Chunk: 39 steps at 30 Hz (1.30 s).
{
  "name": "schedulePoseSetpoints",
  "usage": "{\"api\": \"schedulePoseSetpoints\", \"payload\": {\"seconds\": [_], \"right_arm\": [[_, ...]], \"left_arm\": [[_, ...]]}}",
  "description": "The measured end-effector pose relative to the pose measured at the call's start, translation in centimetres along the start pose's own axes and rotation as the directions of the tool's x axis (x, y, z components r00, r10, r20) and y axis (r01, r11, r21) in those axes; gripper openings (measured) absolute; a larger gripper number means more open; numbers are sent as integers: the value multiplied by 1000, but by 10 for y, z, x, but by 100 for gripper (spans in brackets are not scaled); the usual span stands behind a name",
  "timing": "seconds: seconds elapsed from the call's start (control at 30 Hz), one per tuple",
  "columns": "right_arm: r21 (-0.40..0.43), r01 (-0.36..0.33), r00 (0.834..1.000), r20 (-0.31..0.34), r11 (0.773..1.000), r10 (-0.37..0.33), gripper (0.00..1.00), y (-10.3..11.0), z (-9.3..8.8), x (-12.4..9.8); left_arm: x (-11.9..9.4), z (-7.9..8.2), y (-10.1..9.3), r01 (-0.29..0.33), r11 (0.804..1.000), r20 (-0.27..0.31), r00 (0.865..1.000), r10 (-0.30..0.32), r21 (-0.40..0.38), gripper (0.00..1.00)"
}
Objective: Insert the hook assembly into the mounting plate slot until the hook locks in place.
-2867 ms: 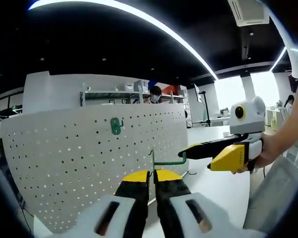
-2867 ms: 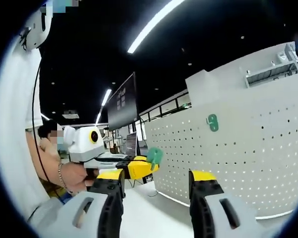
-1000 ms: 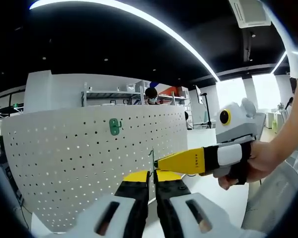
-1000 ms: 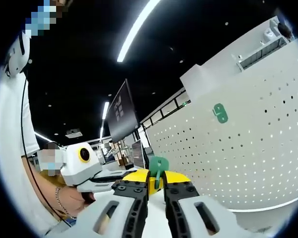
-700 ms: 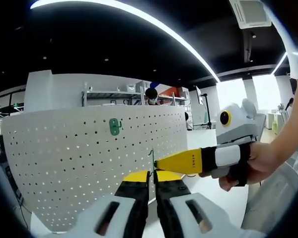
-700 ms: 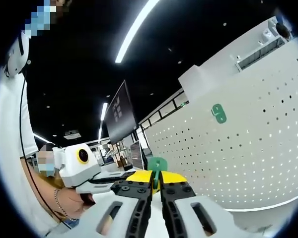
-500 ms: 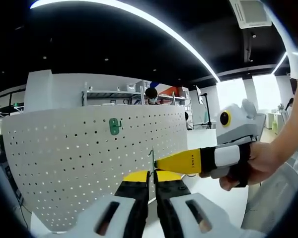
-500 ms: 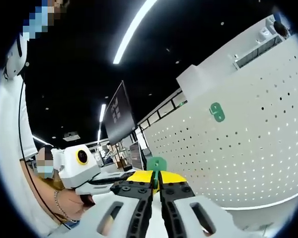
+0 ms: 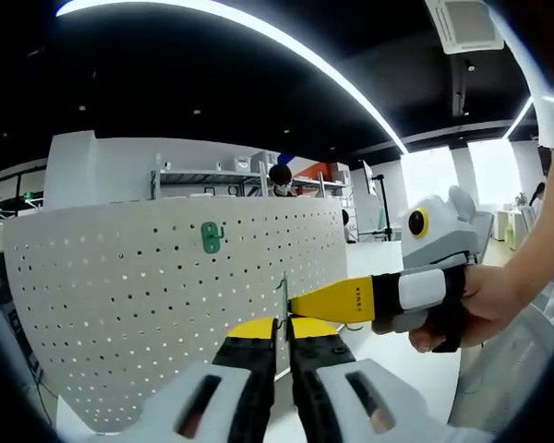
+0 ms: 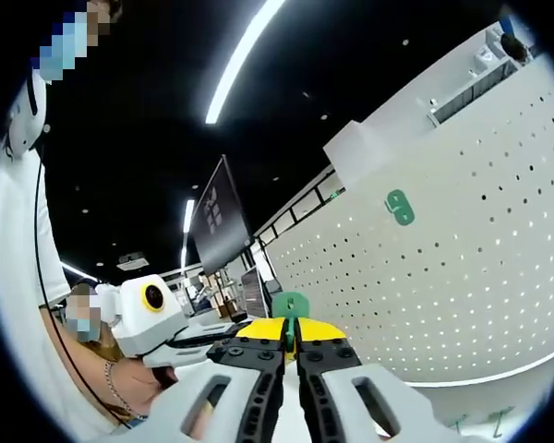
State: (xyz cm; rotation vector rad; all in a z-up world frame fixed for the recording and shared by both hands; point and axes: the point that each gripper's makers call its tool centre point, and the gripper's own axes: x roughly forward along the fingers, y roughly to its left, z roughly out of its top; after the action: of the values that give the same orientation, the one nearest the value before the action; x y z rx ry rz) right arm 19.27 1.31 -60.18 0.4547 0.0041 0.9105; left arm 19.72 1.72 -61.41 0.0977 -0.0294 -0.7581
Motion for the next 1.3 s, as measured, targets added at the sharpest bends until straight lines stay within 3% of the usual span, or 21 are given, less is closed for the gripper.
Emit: {"api": "schedulePoseSetpoints", "payload": {"seconds": [0.1, 0.2, 0.3, 0.4, 0.7, 0.8, 0.97, 1.03, 1.07, 1.17, 1.27, 1.3], "right_arm": [[6, 5, 1000, 1, 1000, -5, 0, -2, 1, -1], [9, 9, 1000, 3, 1000, -9, 0, -3, 2, -2], [8, 7, 1000, 0, 1000, -7, 0, -3, 2, -2], [9, 7, 1000, -2, 1000, -7, 0, -3, 1, -2], [5, 6, 1000, -10, 1000, -6, 0, -3, -1, -2], [7, 8, 1000, -13, 1000, -8, 0, -3, -2, -2], [-4, 17, 1000, -18, 1000, -17, 0, -4, -1, -3], [-54, 36, 999, -17, 998, -37, 0, -4, 5, -3], [-108, 54, 998, -24, 993, -56, 0, -5, 8, -3], [-327, 141, 984, -58, 935, -169, 0, -14, 13, -4], [-444, 199, 963, -77, 874, -258, 0, -23, 15, -7], [-437, 203, 963, -73, 876, -259, 0, -24, 14, -6]], "left_arm": [[0, 1, 1, -2, 1000, 5, 1000, 2, 1, 9], [0, -1, 2, -7, 1000, -2, 1000, 7, -12, 22], [0, -2, 1, -1, 1000, -7, 1000, 1, -10, 26], [2, -9, 2, -4, 1000, -41, 999, 4, -20, 42], [2, -17, 6, -29, 999, -66, 997, 27, -25, 72], [2, -20, 7, -37, 999, -72, 997, 34, -33, 77], [2, -20, 6, -37, 999, -74, 997, 35, -31, 77], [1, -20, 6, -38, 999, -75, 997, 36, -28, 77], [1, -21, 7, -41, 999, -74, 996, 39, -29, 77], [1, -22, 8, -43, 998, -78, 996, 40, -36, 76], [2, -23, 7, -41, 999, -82, 996, 38, -35, 76], [2, -23, 7, -41, 999, -81, 996, 38, -35, 76]]}}
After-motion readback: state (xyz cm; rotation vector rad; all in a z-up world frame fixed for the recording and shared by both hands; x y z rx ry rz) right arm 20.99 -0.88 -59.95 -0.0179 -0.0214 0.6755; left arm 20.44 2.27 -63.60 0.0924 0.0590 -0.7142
